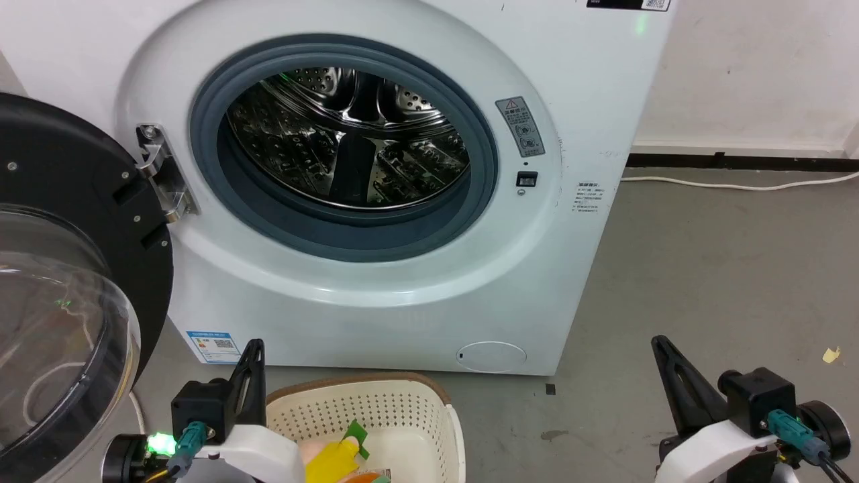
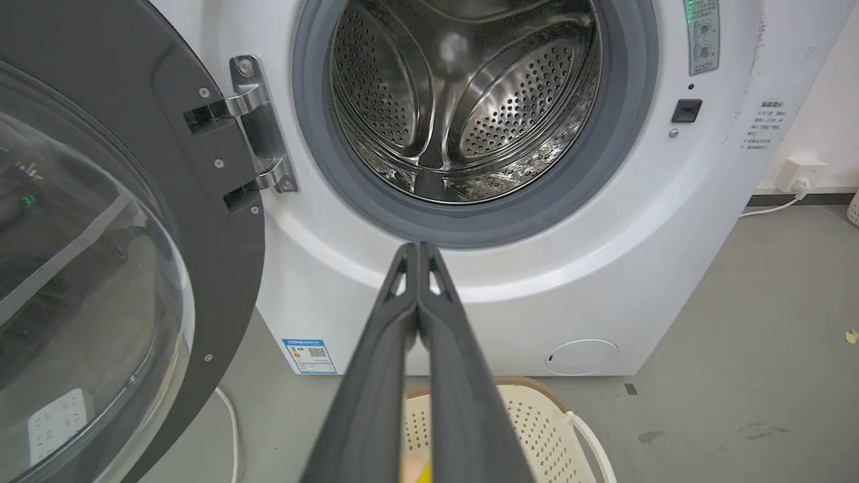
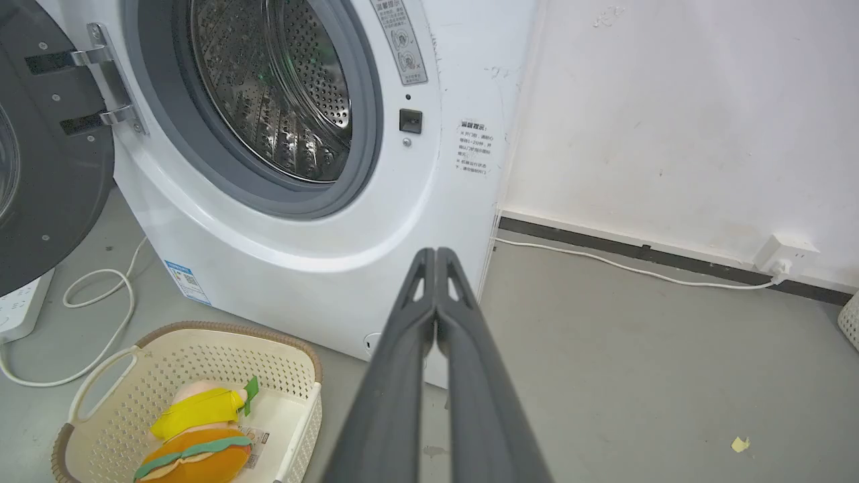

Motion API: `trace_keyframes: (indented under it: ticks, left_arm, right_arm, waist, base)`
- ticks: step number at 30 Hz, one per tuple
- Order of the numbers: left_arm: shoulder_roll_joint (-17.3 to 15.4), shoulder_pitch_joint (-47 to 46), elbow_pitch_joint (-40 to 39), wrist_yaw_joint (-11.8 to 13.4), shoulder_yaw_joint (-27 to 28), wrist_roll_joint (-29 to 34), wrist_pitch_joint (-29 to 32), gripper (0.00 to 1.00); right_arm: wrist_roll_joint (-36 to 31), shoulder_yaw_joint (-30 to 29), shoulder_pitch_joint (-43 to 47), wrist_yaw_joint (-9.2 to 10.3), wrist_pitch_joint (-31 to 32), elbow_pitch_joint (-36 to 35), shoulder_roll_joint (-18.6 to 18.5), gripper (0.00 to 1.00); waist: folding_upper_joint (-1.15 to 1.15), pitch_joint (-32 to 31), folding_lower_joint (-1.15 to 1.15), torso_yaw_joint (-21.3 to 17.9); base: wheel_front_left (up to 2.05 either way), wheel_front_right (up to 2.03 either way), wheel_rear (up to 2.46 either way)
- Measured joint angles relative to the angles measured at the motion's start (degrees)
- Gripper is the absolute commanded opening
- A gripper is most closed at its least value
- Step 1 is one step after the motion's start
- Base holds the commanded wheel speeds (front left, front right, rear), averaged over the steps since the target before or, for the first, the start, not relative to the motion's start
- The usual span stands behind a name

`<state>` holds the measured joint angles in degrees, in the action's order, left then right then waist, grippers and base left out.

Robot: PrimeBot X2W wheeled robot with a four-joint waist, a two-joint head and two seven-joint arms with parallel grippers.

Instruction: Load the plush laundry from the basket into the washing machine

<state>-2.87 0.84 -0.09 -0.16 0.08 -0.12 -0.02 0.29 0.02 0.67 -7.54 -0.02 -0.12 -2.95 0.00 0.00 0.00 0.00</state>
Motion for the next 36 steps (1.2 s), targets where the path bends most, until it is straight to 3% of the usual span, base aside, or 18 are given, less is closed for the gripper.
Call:
trace_keyframes:
  ticks: [10,11,36]
  left_arm:
    - [0.0,0.0,0.0,0.0,0.0,0.0,0.0,0.0]
    - [0.0,0.0,0.0,0.0,0.0,0.0,0.0,1.0]
    - [-0.1,-1.2,4.2,0.0,-2.3,-1.8,-1.6,1.0]
  right_arm:
    - [0.0,0.0,0.0,0.0,0.0,0.0,0.0,0.0]
    - [0.0,0.0,0.0,0.0,0.0,0.0,0.0,1.0]
    - [1.5,-0.6,0.0,0.0,-2.2,-1.3,0.0,1.0]
  waist:
    - [0.0,0.0,0.0,0.0]
    - [0.0,0.0,0.0,0.0]
    - [0.0,3.5,0.0,-0.6]
  base:
    - [0.0,0.0,0.0]
    - [0.0,0.0,0.0]
    - [0.0,0.0,0.0]
